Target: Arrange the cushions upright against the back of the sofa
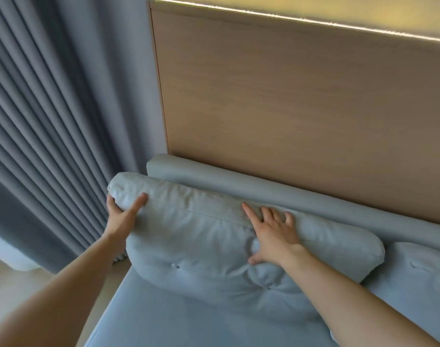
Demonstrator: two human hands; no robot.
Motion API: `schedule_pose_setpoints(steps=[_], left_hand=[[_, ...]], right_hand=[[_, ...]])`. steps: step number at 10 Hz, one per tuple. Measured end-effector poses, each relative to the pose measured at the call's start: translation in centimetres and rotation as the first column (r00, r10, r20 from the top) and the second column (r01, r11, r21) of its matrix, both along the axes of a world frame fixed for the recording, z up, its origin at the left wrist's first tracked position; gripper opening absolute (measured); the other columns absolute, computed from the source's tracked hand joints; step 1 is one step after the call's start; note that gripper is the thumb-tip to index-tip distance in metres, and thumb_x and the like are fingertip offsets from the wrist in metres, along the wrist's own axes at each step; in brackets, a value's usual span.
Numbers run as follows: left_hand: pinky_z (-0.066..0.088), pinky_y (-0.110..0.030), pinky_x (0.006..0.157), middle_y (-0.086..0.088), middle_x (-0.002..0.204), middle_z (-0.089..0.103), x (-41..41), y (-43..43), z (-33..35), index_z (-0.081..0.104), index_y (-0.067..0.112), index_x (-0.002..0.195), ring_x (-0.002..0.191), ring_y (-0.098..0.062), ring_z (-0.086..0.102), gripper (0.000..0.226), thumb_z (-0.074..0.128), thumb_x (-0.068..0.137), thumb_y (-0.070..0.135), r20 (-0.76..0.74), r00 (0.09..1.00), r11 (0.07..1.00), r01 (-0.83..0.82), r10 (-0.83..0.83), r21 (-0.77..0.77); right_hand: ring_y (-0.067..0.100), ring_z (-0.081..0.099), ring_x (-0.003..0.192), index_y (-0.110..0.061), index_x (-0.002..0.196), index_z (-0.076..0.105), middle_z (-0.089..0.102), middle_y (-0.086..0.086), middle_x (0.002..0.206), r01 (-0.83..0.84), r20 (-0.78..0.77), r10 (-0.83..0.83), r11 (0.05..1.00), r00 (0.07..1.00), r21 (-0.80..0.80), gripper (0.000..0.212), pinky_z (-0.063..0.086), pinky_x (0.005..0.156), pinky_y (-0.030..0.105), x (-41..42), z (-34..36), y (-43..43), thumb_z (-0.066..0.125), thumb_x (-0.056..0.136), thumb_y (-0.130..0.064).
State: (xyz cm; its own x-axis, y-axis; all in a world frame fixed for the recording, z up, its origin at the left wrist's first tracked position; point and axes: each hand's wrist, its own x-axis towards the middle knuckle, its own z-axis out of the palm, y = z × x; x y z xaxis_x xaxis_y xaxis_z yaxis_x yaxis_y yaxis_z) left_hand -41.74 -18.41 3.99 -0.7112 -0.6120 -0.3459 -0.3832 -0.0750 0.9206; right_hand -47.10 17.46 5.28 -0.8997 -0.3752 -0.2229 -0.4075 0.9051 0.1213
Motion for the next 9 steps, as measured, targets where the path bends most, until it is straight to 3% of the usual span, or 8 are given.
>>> schedule_pose_setpoints(steps=[1,3,4,6,7,8,9], left_hand=[[0.032,-0.08,0.094,0.012,0.16,0.03,-1.3,1.3,-0.7,0.012,0.068,0.143,0.143,-0.034,0.032,0.095,0.076,0.074,0.069,-0.014,1.0,0.989,0.009,-0.007,0.148],[0.045,-0.065,0.081,0.016,0.139,0.04,-3.2,5.2,-0.9,0.017,0.066,0.143,0.119,-0.027,0.042,0.083,0.071,0.08,0.064,-0.038,0.997,0.985,0.066,-0.061,0.157],[0.048,-0.066,0.082,0.015,0.134,0.043,-3.7,7.6,-1.5,0.02,0.064,0.14,0.119,-0.031,0.047,0.081,0.069,0.076,0.068,-0.012,0.997,0.985,0.078,-0.077,0.154],[0.045,-0.07,0.088,0.017,0.137,0.038,-3.6,7.2,-3.3,0.016,0.063,0.143,0.117,-0.026,0.044,0.083,0.069,0.08,0.066,-0.036,0.994,0.977,0.106,-0.101,0.187],[0.044,-0.07,0.087,0.018,0.135,0.036,-3.1,6.9,-2.7,0.014,0.066,0.142,0.116,-0.026,0.043,0.087,0.071,0.076,0.068,-0.017,0.995,0.973,0.102,-0.101,0.207],[0.044,-0.064,0.093,0.012,0.14,0.039,-2.6,6.7,-1.6,0.015,0.066,0.143,0.124,-0.029,0.045,0.094,0.073,0.069,0.07,-0.044,0.999,0.983,0.022,-0.015,0.181],[0.03,-0.06,0.114,0.0,0.166,0.016,0.1,9.1,0.0,0.009,0.052,0.156,0.147,-0.034,0.03,0.098,0.067,0.078,0.065,-0.074,0.99,0.993,-0.118,0.119,0.014]], right_hand=[[0.027,0.044,0.133,-0.04,0.157,-0.011,0.044,0.004,0.143,-0.009,-0.077,0.006,0.999,0.997,-0.043,0.139,0.028,0.108,0.053,-0.3,-0.5,0.8,0.078,0.056,-0.074],[0.022,0.046,0.131,-0.042,0.158,-0.006,0.044,-0.001,0.139,0.05,-0.068,-0.057,0.993,0.996,-0.102,0.131,0.028,0.11,0.049,0.6,-0.1,5.1,0.081,0.062,-0.065],[0.021,0.045,0.133,-0.045,0.156,-0.006,0.043,-0.003,0.14,0.078,-0.055,-0.083,0.993,0.995,-0.09,0.131,0.029,0.109,0.048,0.3,0.3,7.4,0.082,0.06,-0.063],[0.019,0.028,0.146,-0.047,0.156,-0.006,0.031,-0.002,0.156,0.091,-0.035,-0.096,0.99,0.995,-0.11,0.134,0.018,0.116,0.052,0.2,-0.1,7.2,0.085,0.059,-0.059],[0.023,0.01,0.154,-0.048,0.155,-0.013,0.016,0.002,0.167,0.127,-0.027,-0.131,0.985,0.991,-0.114,0.136,0.011,0.119,0.053,1.4,0.2,6.9,0.084,0.061,-0.062],[0.022,-0.009,0.156,-0.05,0.153,-0.02,-0.006,0.001,0.172,0.199,-0.014,-0.202,0.971,0.979,-0.135,0.135,0.005,0.12,0.054,4.0,1.4,7.6,0.08,0.064,-0.069],[0.019,-0.018,0.155,-0.048,0.152,-0.024,-0.019,-0.005,0.169,0.301,0.027,-0.301,0.937,0.953,-0.176,0.132,0.001,0.121,0.052,9.6,3.6,10.1,0.072,0.067,-0.076]])
